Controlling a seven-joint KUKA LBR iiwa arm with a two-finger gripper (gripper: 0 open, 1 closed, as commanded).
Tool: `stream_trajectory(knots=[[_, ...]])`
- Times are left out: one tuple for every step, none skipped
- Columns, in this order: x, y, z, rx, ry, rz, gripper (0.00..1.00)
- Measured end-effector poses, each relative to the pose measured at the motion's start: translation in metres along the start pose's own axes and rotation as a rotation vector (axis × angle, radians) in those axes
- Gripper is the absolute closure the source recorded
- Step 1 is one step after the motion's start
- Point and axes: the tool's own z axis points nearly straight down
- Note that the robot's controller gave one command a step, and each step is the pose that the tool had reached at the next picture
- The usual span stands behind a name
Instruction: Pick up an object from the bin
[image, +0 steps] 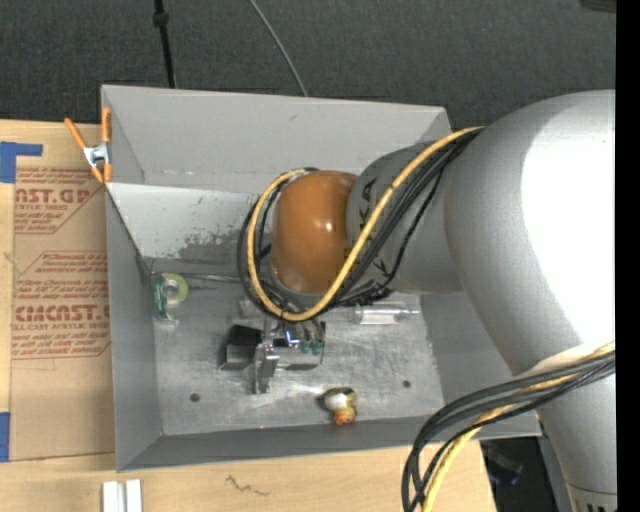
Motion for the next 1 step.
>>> stream_trajectory(knots=[[0.0078, -0.0091, -0.0046, -0.014, -0.021, 0.185, 1.00]])
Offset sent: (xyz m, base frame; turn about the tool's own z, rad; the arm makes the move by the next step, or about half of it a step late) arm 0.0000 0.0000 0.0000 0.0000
